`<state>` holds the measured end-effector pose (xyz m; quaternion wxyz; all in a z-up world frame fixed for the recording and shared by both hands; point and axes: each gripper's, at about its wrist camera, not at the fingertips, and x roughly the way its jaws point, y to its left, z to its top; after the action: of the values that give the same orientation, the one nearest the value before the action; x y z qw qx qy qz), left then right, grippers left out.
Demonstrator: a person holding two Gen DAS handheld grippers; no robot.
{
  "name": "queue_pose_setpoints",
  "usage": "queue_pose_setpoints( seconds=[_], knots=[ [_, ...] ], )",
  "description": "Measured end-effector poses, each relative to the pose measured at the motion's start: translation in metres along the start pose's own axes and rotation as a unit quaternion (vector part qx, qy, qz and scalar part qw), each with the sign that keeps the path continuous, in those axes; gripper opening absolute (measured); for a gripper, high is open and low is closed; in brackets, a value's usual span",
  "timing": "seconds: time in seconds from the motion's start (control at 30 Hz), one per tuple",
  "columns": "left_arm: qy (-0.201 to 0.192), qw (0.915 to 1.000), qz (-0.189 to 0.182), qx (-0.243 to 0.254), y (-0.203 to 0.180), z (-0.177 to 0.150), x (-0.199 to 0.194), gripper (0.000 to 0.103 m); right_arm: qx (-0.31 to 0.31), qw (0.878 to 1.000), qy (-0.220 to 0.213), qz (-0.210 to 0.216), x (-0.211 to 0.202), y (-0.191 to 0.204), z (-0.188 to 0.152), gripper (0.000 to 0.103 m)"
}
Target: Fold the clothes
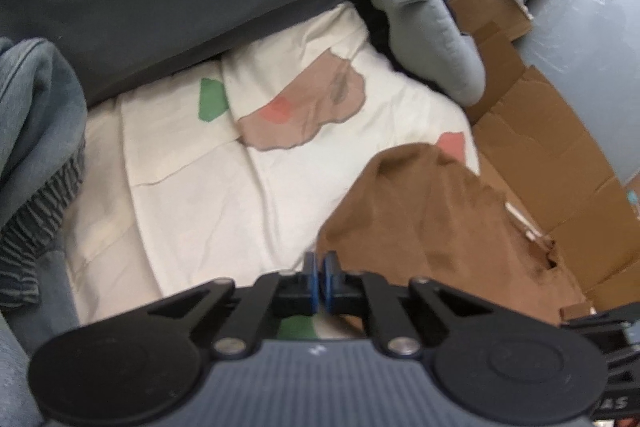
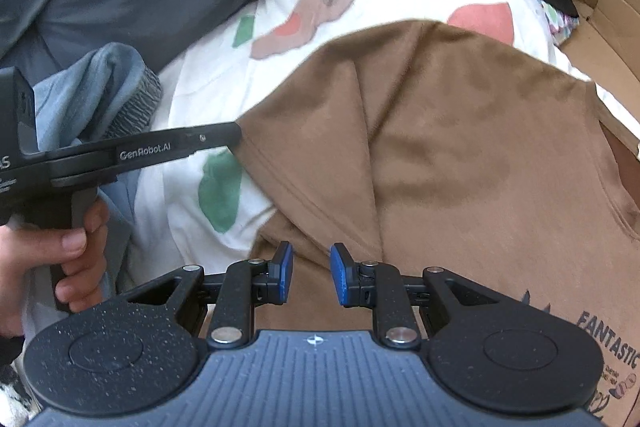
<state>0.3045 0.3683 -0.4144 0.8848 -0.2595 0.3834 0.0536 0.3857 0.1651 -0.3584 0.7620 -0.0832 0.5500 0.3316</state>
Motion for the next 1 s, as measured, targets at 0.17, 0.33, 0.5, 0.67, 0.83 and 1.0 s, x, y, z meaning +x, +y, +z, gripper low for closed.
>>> queue_pose_setpoints(
  seconds=[0.17,0.33,0.5,0.67,0.83,1.0],
  knots=[
    [0.005,0.9999,-0.015,0.004,-0.011,0.007,-0.014,0.003,-0.015,0.999,-0.035,0.003,-0.003,0.012,0.007,0.041],
    [0.016,0.9992,-0.037,-0.009,-0.017,0.014,-0.020,0.003,-0.025,0.998,-0.060,0.016,-0.004,0.023,0.014,0.044],
    [0.022,0.9963,-0.074,-0.038,-0.022,0.023,-0.028,0.003,-0.039,0.996,-0.075,0.013,-0.001,0.033,0.016,0.044],
    [0.033,0.9903,-0.110,-0.079,-0.025,0.033,-0.025,0.003,-0.027,0.993,-0.111,0.006,0.000,0.030,0.015,0.045],
    [0.037,0.9860,-0.133,-0.093,-0.036,0.040,-0.021,0.003,-0.052,0.988,-0.143,-0.033,-0.001,0.028,0.015,0.045],
    [0.045,0.9835,-0.152,-0.088,-0.053,0.042,-0.014,0.003,-0.071,0.985,-0.150,-0.056,0.001,0.025,0.023,0.026]
  ],
)
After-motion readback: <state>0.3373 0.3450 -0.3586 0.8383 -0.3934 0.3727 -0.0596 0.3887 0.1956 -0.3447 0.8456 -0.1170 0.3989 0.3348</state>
